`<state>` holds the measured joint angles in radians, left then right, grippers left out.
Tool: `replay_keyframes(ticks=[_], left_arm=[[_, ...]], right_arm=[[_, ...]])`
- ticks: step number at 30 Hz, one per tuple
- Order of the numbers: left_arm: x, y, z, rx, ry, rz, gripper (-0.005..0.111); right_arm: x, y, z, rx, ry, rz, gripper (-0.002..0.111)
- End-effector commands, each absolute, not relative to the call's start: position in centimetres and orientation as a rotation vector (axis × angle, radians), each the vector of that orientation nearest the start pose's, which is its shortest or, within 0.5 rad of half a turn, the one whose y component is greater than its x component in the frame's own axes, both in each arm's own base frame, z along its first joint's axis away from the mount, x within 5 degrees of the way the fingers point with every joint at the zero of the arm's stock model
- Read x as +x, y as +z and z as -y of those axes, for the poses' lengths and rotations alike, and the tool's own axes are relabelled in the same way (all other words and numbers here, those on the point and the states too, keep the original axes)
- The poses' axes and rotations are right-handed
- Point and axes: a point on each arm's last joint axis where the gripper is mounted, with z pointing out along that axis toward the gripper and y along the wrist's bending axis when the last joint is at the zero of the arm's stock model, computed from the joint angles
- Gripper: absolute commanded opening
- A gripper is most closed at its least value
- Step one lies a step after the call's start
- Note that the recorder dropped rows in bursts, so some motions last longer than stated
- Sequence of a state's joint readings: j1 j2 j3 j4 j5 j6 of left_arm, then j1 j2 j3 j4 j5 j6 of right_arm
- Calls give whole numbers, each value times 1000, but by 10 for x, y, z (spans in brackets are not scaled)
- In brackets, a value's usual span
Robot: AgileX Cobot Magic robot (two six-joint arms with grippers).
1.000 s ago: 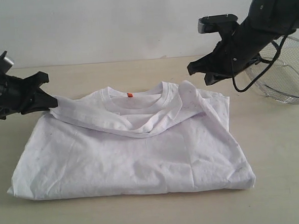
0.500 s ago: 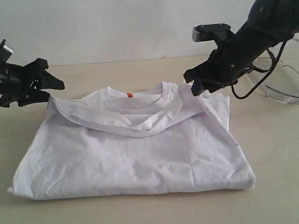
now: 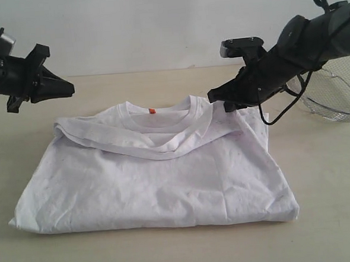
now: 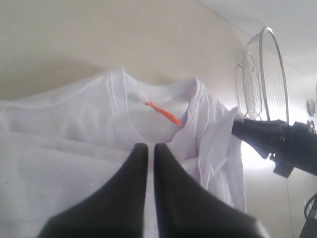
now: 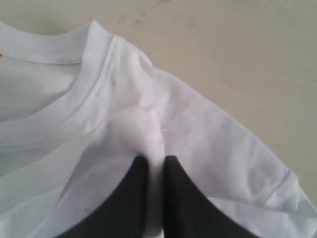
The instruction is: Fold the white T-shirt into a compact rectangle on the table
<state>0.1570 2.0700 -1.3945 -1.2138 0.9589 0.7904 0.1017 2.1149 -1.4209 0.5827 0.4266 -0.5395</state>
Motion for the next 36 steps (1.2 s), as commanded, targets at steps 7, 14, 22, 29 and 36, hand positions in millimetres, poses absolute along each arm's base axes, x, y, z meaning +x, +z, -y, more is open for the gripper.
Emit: replay_keyframes(ticks=[7,14,22,29,36], left_arm=[[413,181,4,-41,-1141,-2552,5],[413,181,4,-37,-1138,-2556,5],[412,180,3,-20,-1117,-2571,5],[412,180,3,-20,-1117,-2571,5],[411,178,2,2,-1094,-2591,5]], right_arm=[[437,161,-50,-143,259,-2579,0],[435,158,-41,-39,198,-2629,0],[435,158,-36,50,142,-2639,0],[435,157,-32,98,106,-2641,0],[435,156,-28,111,37,-2650,0]])
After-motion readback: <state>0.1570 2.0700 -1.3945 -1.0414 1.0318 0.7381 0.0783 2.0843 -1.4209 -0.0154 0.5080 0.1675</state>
